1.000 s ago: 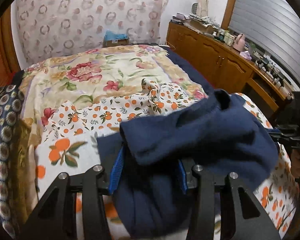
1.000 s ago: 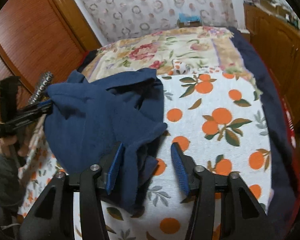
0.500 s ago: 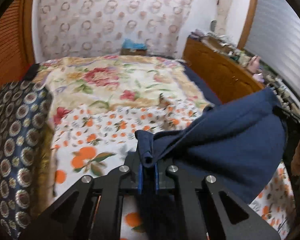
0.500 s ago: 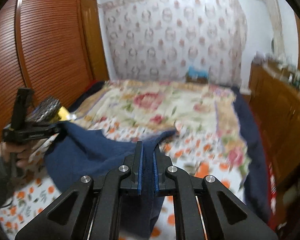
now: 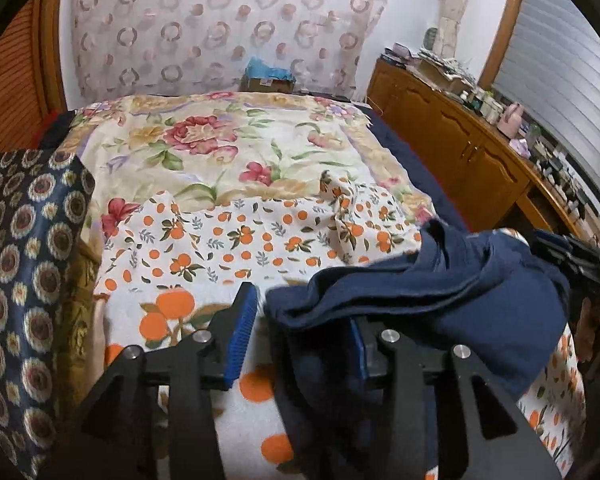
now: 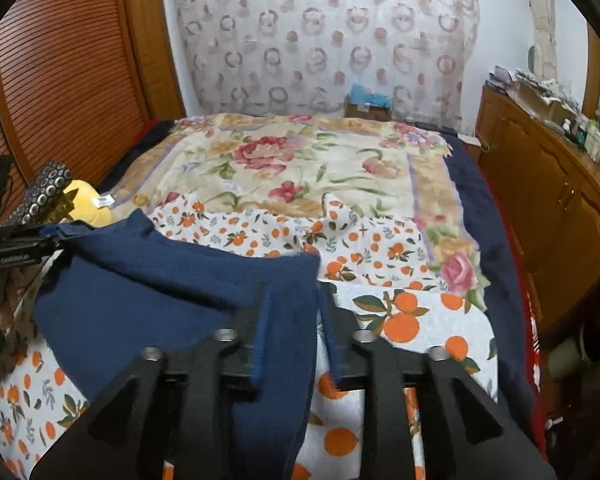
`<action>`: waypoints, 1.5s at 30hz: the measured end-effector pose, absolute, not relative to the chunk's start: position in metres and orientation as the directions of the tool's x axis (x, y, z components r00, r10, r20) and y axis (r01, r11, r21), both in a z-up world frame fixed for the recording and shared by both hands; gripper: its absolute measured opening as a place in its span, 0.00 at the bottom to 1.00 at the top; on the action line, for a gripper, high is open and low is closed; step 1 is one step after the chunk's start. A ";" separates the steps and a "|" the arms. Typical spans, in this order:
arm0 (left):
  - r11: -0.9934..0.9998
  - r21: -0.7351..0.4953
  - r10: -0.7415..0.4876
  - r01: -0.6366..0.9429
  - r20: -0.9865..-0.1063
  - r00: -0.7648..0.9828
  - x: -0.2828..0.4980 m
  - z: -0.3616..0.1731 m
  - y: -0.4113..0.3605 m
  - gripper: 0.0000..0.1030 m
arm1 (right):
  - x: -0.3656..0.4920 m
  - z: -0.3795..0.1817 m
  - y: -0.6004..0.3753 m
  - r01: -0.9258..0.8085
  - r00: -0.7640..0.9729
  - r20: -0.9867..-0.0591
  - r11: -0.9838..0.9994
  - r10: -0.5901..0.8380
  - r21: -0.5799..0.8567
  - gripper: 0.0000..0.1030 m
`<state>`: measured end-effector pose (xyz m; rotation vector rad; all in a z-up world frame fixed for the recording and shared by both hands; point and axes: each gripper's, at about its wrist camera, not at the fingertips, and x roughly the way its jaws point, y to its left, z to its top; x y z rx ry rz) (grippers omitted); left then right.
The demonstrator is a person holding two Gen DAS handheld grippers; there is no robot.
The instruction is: Fold small clothes
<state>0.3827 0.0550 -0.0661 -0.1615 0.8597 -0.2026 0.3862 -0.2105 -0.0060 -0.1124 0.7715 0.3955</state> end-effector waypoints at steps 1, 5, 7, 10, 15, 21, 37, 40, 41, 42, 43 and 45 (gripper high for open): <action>0.969 -0.225 -0.235 0.099 -0.730 0.642 0.386 -0.065 0.056 0.39 | 0.386 -0.005 -0.210 -0.388 0.653 -0.694 0.921 0.302 0.036 0.37; 0.976 -0.214 -0.189 0.038 -0.748 0.637 0.398 -0.068 0.062 0.39 | 0.395 -0.009 -0.214 -0.310 0.683 -0.698 0.951 0.214 -0.012 0.38; 0.979 -0.199 -0.176 0.035 -0.755 0.631 0.397 -0.069 0.063 0.39 | 0.401 -0.010 -0.224 -0.256 0.685 -0.707 0.966 0.173 -0.012 0.38; 0.978 -0.203 -0.188 0.050 -0.753 0.631 0.390 -0.068 0.064 0.39 | 0.398 -0.007 -0.229 -0.270 0.683 -0.702 0.963 0.202 0.013 0.38; 0.969 -0.232 -0.236 0.090 -0.744 0.625 0.375 -0.065 0.060 0.39 | 0.388 0.001 -0.222 -0.321 0.667 -0.696 0.945 0.266 0.054 0.52; 0.973 -0.205 -0.226 0.104 -0.784 0.578 0.372 -0.081 0.050 0.40 | 0.387 -0.016 -0.202 -0.371 0.604 -0.743 0.927 0.290 0.060 0.56; 0.950 -0.282 -0.308 0.134 -0.775 0.551 0.369 -0.089 0.045 0.17 | 0.397 -0.052 -0.203 -0.420 0.458 -0.771 0.872 0.442 0.250 0.28; 0.937 -0.306 -0.346 0.167 -0.755 0.557 0.363 -0.080 0.043 0.05 | 0.392 -0.048 -0.197 -0.456 0.453 -0.757 0.852 0.471 0.258 0.16; 0.933 -0.315 -0.357 0.175 -0.745 0.564 0.360 -0.076 0.043 0.05 | 0.388 -0.044 -0.196 -0.469 0.463 -0.745 0.846 0.480 0.254 0.15; 0.929 -0.322 -0.365 0.180 -0.725 0.584 0.353 -0.066 0.043 0.05 | 0.385 -0.040 -0.196 -0.472 0.476 -0.733 0.844 0.486 0.254 0.14; 0.926 -0.328 -0.371 0.184 -0.711 0.597 0.348 -0.060 0.044 0.05 | 0.380 -0.033 -0.197 -0.476 0.499 -0.712 0.843 0.494 0.252 0.14; 0.919 -0.339 -0.388 0.203 -0.679 0.624 0.336 -0.042 0.044 0.04 | 0.370 -0.017 -0.194 -0.485 0.541 -0.668 0.839 0.511 0.249 0.13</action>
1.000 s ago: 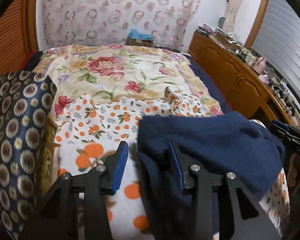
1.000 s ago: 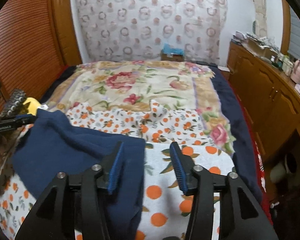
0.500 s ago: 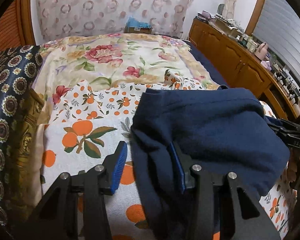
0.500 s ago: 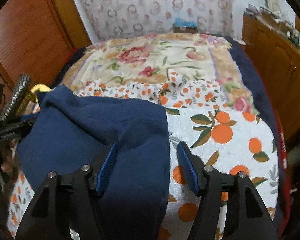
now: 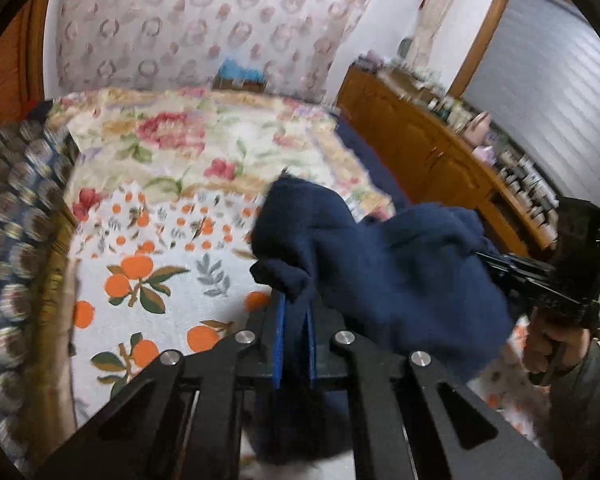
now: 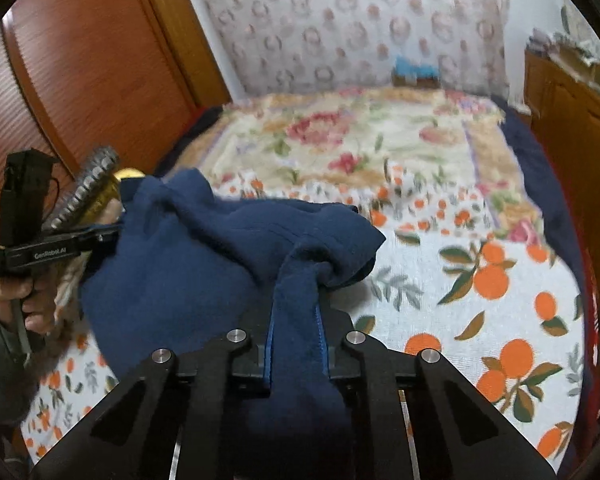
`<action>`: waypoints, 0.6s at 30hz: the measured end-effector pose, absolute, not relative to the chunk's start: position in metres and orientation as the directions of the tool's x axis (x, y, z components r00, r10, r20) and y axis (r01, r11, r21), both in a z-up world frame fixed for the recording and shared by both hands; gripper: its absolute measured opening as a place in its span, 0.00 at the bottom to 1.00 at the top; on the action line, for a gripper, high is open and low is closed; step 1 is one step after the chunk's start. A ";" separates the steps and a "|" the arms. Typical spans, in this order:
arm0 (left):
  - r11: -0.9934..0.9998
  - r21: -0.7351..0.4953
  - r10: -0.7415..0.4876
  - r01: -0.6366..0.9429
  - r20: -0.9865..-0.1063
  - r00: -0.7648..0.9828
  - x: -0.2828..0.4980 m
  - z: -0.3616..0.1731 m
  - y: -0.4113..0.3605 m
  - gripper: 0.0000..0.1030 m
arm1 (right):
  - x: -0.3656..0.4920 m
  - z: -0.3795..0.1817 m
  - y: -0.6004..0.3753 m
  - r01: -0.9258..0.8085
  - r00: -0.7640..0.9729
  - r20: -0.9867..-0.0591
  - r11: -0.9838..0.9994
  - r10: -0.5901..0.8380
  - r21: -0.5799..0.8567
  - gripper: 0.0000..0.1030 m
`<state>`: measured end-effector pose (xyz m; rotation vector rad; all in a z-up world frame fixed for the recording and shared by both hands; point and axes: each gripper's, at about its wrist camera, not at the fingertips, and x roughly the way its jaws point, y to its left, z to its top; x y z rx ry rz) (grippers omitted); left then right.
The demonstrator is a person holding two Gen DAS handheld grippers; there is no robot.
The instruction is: Fold small clothes
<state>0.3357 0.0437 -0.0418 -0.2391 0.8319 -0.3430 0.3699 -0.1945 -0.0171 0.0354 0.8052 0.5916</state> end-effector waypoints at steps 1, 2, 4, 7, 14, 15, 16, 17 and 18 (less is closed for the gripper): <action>0.917 -0.335 -0.393 0.216 -0.662 0.639 0.327 -0.031 0.042 0.04 | 0.367 -0.011 -0.194 -0.489 0.552 -0.653 0.836 0.518 0.249 0.12; 0.915 -0.333 -0.397 0.228 -0.645 0.653 0.317 -0.020 0.041 0.04 | 0.362 0.001 -0.192 -0.502 0.570 -0.626 0.829 0.532 0.247 0.12; 0.917 -0.321 -0.391 0.235 -0.617 0.683 0.302 -0.002 0.041 0.04 | 0.354 0.016 -0.186 -0.523 0.591 -0.598 0.822 0.541 0.227 0.12; 0.930 -0.290 -0.360 0.227 -0.583 0.728 0.282 0.022 0.048 0.04 | 0.343 0.042 -0.174 -0.562 0.607 -0.556 0.801 0.568 0.205 0.11; 0.955 -0.236 -0.279 0.178 -0.523 0.806 0.245 0.062 0.074 0.04 | 0.336 0.079 -0.154 -0.624 0.608 -0.495 0.759 0.621 0.185 0.11; 0.959 -0.229 -0.265 0.167 -0.513 0.817 0.238 0.067 0.080 0.04 | 0.336 0.084 -0.148 -0.635 0.606 -0.489 0.752 0.628 0.178 0.11; 0.961 -0.227 -0.253 0.156 -0.506 0.824 0.233 0.070 0.086 0.04 | 0.336 0.090 -0.141 -0.648 0.601 -0.483 0.742 0.637 0.171 0.11; 0.964 -0.225 -0.238 0.141 -0.499 0.833 0.227 0.074 0.093 0.04 | 0.336 0.092 -0.138 -0.657 0.599 -0.477 0.735 0.643 0.166 0.11; 0.967 -0.222 -0.223 0.126 -0.492 0.841 0.222 0.076 0.099 0.04 | 0.335 0.097 -0.131 -0.671 0.593 -0.472 0.724 0.653 0.159 0.11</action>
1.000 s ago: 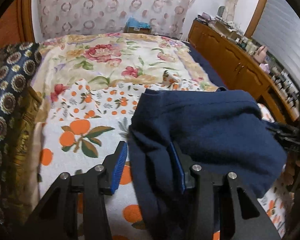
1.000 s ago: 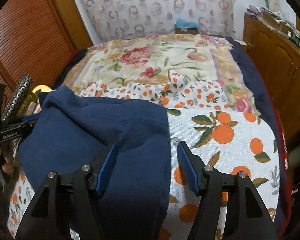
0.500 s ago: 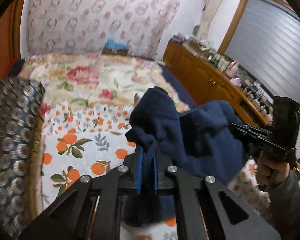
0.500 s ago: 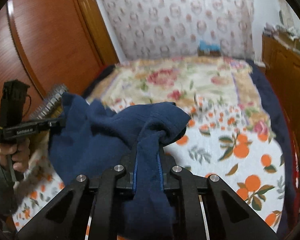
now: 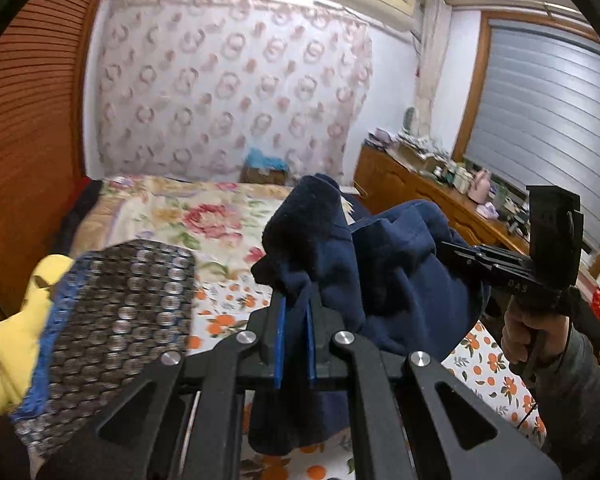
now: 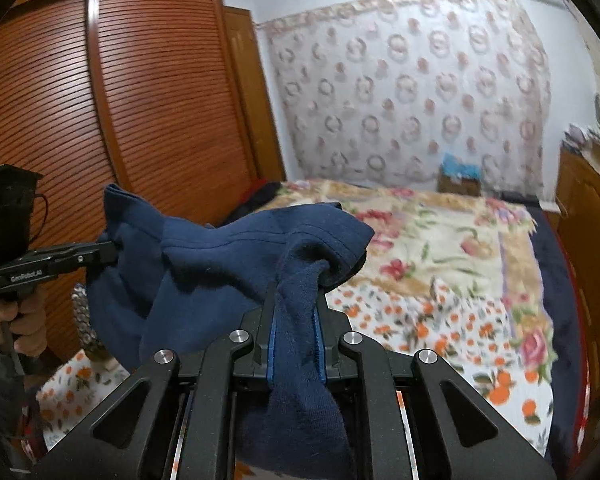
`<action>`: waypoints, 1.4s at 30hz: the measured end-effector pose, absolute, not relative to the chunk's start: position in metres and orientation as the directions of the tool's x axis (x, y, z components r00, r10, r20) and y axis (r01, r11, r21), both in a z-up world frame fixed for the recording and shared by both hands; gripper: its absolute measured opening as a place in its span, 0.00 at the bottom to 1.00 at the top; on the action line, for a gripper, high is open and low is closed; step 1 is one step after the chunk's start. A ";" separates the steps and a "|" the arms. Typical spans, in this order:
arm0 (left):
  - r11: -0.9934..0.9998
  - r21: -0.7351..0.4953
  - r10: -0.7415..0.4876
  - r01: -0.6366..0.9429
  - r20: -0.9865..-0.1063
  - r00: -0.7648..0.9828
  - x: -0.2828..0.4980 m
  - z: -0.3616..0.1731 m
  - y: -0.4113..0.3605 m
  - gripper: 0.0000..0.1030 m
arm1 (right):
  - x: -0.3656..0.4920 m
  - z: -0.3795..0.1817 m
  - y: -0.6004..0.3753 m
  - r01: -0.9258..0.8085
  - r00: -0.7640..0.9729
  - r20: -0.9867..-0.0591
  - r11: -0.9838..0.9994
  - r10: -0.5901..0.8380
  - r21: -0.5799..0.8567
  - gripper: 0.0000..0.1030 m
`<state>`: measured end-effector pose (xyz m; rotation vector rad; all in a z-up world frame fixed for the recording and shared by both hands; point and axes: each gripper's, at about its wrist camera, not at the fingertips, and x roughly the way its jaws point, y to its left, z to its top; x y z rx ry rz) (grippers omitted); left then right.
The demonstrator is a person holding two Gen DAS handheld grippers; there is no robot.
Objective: Fold small clothes
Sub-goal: 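Carry the folded shirt with both grippers onto the patterned pillow by the plush toy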
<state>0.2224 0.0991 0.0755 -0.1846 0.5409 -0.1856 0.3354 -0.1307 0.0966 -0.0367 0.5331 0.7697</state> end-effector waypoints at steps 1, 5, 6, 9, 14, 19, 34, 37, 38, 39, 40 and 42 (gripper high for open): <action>0.969 -0.219 -0.208 0.112 -0.488 0.848 0.218 0.077 0.104 0.04 | 0.335 0.102 -0.122 -0.687 0.586 -0.467 0.712 0.662 0.147 0.11; 0.974 -0.218 -0.156 0.057 -0.471 0.868 0.203 0.079 0.127 0.04 | 0.335 0.116 -0.092 -0.731 0.564 -0.458 0.673 0.687 0.109 0.11; 0.974 -0.222 -0.141 0.039 -0.466 0.873 0.197 0.079 0.136 0.04 | 0.335 0.120 -0.082 -0.744 0.556 -0.458 0.661 0.694 0.099 0.11; 0.975 -0.224 -0.095 -0.011 -0.455 0.885 0.181 0.077 0.154 0.04 | 0.334 0.129 -0.051 -0.781 0.529 -0.456 0.620 0.716 0.068 0.11; 0.967 -0.234 -0.020 -0.097 -0.453 0.892 0.159 0.071 0.188 0.04 | 0.338 0.141 0.010 -0.842 0.471 -0.461 0.539 0.752 0.018 0.11; 0.937 -0.280 0.050 -0.210 -0.487 0.872 0.134 0.037 0.227 0.04 | 0.349 0.140 0.089 -0.893 0.403 -0.498 0.449 0.768 -0.030 0.11; 0.876 -0.314 0.109 -0.366 -0.611 0.785 0.119 -0.051 0.264 0.06 | 0.399 0.055 0.239 -0.874 0.426 -0.679 0.466 0.597 -0.139 0.18; 0.881 -0.300 0.120 -0.366 -0.605 0.787 0.116 -0.045 0.263 0.09 | 0.401 0.059 0.233 -0.849 0.451 -0.675 0.514 0.584 -0.122 0.28; 0.883 -0.294 0.125 -0.365 -0.604 0.787 0.115 -0.044 0.262 0.10 | 0.399 0.063 0.229 -0.842 0.461 -0.665 0.526 0.588 -0.118 0.35; 0.886 -0.284 0.134 -0.367 -0.602 0.787 0.114 -0.041 0.263 0.13 | 0.397 0.068 0.224 -0.833 0.475 -0.649 0.541 0.594 -0.114 0.37; 0.889 -0.271 0.145 -0.370 -0.599 0.787 0.113 -0.039 0.261 0.16 | 0.394 0.073 0.216 -0.824 0.489 -0.631 0.556 0.602 -0.109 0.40; 0.895 -0.244 0.169 -0.373 -0.590 0.790 0.110 -0.033 0.259 0.23 | 0.388 0.079 0.207 -0.820 0.492 -0.617 0.566 0.615 -0.090 0.42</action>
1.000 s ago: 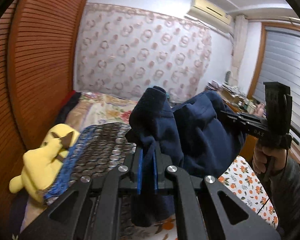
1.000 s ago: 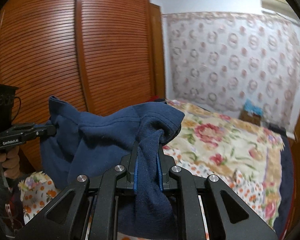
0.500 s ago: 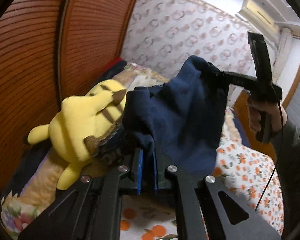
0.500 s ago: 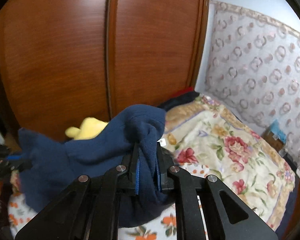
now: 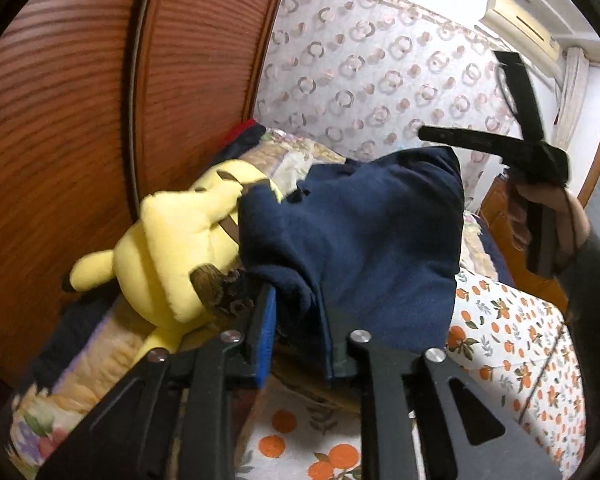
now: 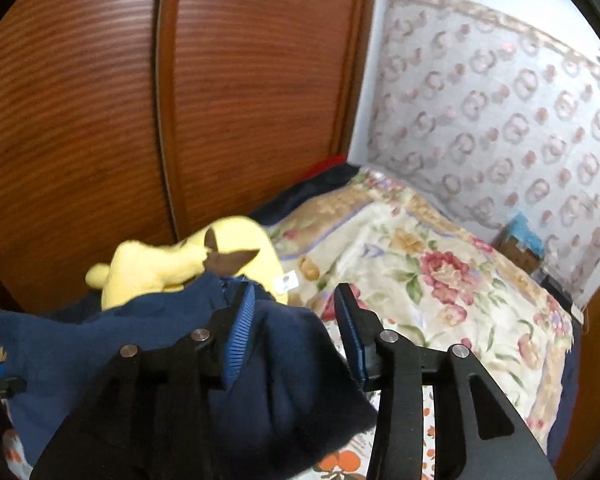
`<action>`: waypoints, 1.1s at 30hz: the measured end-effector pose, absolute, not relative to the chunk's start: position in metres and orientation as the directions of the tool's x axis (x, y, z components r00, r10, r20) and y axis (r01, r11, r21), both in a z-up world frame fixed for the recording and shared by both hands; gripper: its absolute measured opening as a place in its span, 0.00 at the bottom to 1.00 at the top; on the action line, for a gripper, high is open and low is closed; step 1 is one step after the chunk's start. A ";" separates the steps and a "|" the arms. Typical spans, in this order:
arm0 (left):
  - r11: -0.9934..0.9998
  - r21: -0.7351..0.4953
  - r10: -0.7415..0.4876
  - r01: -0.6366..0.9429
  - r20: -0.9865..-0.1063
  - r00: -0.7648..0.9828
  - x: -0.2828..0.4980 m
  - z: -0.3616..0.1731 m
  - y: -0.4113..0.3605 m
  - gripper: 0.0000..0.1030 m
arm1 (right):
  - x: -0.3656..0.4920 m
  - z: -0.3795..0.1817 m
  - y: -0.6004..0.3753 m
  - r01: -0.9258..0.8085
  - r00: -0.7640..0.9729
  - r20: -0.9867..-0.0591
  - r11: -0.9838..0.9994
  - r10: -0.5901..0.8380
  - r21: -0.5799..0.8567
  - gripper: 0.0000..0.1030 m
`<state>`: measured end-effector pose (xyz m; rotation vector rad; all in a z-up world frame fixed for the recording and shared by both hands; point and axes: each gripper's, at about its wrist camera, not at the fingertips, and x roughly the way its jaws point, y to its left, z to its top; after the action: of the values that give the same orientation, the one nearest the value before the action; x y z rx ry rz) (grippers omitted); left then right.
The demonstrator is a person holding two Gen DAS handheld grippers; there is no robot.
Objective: Fold small clothes
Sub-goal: 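Carry the folded shirt with both grippers onto the patterned pillow by the plush toy, then open both grippers and withdraw them from the shirt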
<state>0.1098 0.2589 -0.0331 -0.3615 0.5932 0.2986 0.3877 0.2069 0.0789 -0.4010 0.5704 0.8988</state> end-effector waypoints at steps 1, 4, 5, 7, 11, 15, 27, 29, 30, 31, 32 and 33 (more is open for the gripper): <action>0.900 -0.229 0.179 -0.372 -0.584 0.792 0.108 -0.030 0.258 0.24 | 0.382 0.081 0.198 -0.823 0.483 -0.612 0.563 0.626 -0.073 0.42; 0.913 -0.194 0.195 -0.360 -0.565 0.801 0.102 -0.022 0.252 0.24 | 0.365 0.083 0.178 -0.816 0.486 -0.601 0.576 0.634 -0.052 0.43; 0.917 -0.178 0.203 -0.357 -0.562 0.802 0.100 -0.019 0.250 0.24 | 0.358 0.083 0.173 -0.815 0.484 -0.600 0.578 0.637 -0.043 0.43; 0.926 -0.151 0.215 -0.347 -0.545 0.810 0.095 -0.011 0.243 0.24 | 0.344 0.081 0.159 -0.816 0.477 -0.598 0.578 0.643 -0.029 0.43; 0.945 -0.125 0.196 -0.302 -0.524 0.829 0.088 -0.001 0.223 0.25 | 0.306 0.078 0.122 -0.816 0.475 -0.589 0.578 0.654 -0.017 0.43; 0.962 -0.107 0.160 -0.250 -0.523 0.837 0.086 0.003 0.200 0.25 | 0.272 0.080 0.086 -0.798 0.499 -0.571 0.603 0.652 -0.008 0.44; 0.994 -0.056 0.046 -0.089 -0.525 0.850 0.081 -0.002 0.121 0.26 | 0.195 0.082 -0.010 -0.690 0.623 -0.516 0.724 0.587 -0.010 0.60; 0.996 -0.048 0.037 -0.073 -0.523 0.852 0.080 -0.003 0.112 0.26 | 0.186 0.079 -0.023 -0.669 0.639 -0.512 0.743 0.573 -0.003 0.63; 0.997 -0.042 0.035 -0.066 -0.524 0.851 0.080 -0.003 0.107 0.26 | 0.181 0.076 -0.033 -0.654 0.650 -0.511 0.757 0.562 0.001 0.65; 0.998 -0.037 0.025 -0.052 -0.525 0.851 0.080 -0.003 0.101 0.26 | 0.177 0.074 -0.040 -0.639 0.659 -0.511 0.769 0.551 0.004 0.66; 0.999 -0.037 0.012 -0.036 -0.525 0.851 0.079 -0.003 0.095 0.26 | 0.171 0.071 -0.050 -0.622 0.670 -0.511 0.783 0.539 0.010 0.68; 0.999 -0.038 0.001 -0.025 -0.523 0.852 0.079 -0.002 0.091 0.26 | 0.166 0.070 -0.057 -0.610 0.677 -0.508 0.792 0.532 0.016 0.70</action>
<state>0.0786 0.0907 -0.0022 -0.0441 0.5503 0.0139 0.1664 -0.0566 0.0698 -0.1599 0.5191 0.6446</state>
